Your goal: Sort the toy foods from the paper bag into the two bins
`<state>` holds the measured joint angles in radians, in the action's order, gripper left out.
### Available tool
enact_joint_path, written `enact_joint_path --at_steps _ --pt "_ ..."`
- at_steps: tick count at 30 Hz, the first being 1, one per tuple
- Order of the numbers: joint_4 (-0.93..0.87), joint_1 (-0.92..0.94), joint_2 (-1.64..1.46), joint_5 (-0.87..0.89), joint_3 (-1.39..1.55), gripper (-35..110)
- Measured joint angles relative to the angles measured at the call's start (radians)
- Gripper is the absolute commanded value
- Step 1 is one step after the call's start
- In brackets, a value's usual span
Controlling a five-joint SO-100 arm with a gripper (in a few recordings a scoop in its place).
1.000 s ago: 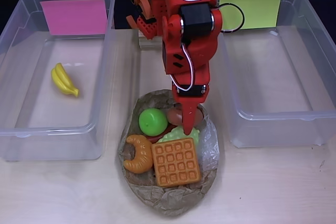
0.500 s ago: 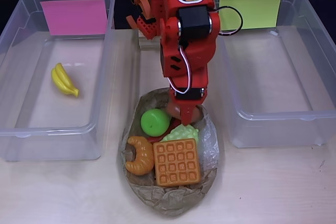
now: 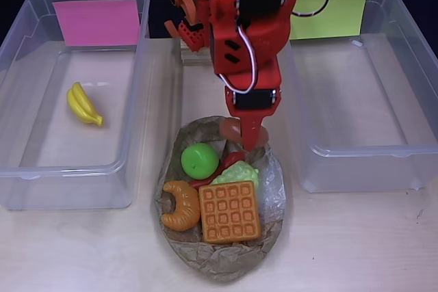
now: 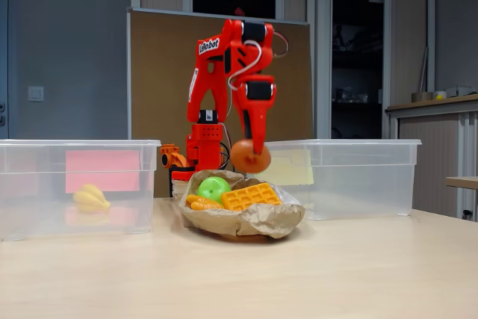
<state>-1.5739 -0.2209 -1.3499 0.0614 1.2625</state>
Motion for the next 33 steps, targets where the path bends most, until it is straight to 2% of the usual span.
enact_joint_path --at_steps 4,8,17,25,33 --pt "-0.118 -0.015 -0.077 0.025 -0.109 3" --pt "-0.190 -0.044 -0.222 0.140 -0.072 4" --pt "-0.250 -0.316 -0.407 0.620 0.061 1" --pt "-0.166 -0.632 -0.331 1.106 0.080 2" --pt "0.103 -0.854 -0.252 1.532 0.267 3"
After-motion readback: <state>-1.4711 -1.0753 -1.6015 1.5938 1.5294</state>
